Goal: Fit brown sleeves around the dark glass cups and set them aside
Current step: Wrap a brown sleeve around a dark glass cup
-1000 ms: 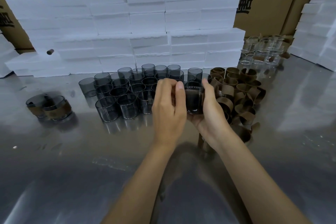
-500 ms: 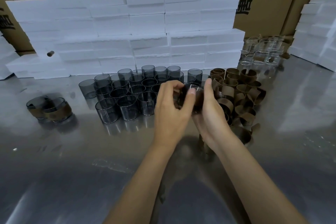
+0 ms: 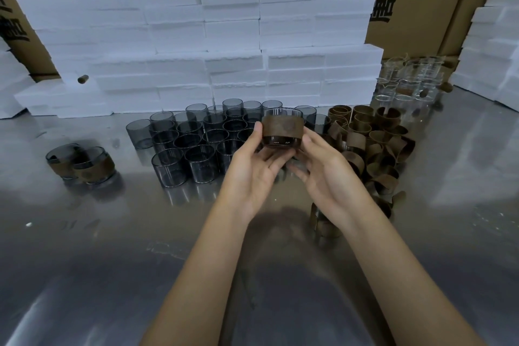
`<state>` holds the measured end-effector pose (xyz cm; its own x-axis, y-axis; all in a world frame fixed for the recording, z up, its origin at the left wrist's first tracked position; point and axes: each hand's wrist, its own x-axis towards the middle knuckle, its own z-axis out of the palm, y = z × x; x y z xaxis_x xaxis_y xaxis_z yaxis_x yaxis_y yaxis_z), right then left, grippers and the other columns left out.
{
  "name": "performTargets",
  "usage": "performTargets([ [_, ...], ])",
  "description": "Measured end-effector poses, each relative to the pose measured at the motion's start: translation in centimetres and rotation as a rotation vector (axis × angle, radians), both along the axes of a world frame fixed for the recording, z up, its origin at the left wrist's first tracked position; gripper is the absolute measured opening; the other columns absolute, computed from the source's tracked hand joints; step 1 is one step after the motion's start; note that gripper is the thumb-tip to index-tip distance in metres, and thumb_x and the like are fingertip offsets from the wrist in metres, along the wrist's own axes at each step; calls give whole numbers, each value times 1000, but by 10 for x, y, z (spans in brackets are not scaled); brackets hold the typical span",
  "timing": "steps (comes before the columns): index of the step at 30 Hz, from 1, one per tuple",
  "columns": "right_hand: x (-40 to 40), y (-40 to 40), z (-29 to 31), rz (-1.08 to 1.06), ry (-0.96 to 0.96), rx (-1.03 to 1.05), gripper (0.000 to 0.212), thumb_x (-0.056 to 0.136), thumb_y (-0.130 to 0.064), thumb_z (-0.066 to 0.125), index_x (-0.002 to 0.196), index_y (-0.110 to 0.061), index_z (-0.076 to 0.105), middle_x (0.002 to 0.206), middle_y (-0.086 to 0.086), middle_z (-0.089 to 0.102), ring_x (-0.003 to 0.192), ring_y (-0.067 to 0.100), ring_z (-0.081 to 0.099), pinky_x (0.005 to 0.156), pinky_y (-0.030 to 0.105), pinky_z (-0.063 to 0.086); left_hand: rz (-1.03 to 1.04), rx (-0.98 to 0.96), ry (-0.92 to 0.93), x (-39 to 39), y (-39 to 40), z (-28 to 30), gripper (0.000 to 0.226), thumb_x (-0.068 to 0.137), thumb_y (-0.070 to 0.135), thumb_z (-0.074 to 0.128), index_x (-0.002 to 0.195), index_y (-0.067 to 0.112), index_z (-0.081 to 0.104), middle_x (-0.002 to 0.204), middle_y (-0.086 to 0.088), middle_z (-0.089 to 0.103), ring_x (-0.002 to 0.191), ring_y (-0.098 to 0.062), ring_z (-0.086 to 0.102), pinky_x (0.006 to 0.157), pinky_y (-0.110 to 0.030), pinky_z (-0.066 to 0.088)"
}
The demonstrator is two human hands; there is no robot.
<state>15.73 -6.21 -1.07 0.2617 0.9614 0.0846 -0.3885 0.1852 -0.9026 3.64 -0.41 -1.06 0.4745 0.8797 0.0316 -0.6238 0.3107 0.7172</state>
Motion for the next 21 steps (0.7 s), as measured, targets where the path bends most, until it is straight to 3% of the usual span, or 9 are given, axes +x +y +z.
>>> performTargets([
  [5, 1, 0, -2, 18, 20, 12, 39, 108, -17, 43, 146, -15, 53, 142, 13, 61, 135, 28, 55, 109, 43, 45, -7, 51, 36, -1, 1, -2, 38, 107, 34, 49, 118, 4, 69, 116, -19, 73, 111, -26, 72, 92, -31, 59],
  [10, 1, 1, -1, 20, 59, 6, 38, 107, -14, 47, 143, -18, 55, 132, 8, 69, 123, 23, 65, 100, 36, 53, 75, 161, 240, -1, 5, -5, 40, 109, 37, 42, 114, 11, 72, 111, -9, 75, 106, -18, 68, 96, -33, 55],
  [14, 0, 4, -5, 32, 155, -4, 39, 104, -13, 53, 143, -11, 55, 127, 15, 71, 117, 30, 69, 98, 34, 57, 68, 271, 456, -4, 4, 1, 41, 93, 55, 63, 111, 21, 77, 99, 3, 76, 82, -4, 66, 70, -21, 48],
  [18, 0, 7, -10, 9, 102, 1, 39, 102, -13, 59, 140, -11, 55, 122, 12, 73, 112, 27, 72, 95, 33, 57, 179, 337, 534, -5, 1, 1, 30, 87, 31, 80, 115, 20, 75, 102, 0, 78, 91, -8, 72, 71, -17, 52],
  [21, 0, 8, -13, -42, 8, 23, 34, 99, -8, 61, 133, -16, 61, 119, 7, 75, 110, 22, 72, 87, 27, 57, 268, 373, 631, -8, 3, 3, 42, 82, 28, 84, 121, 23, 69, 109, 3, 75, 98, -7, 71, 72, -11, 52],
])
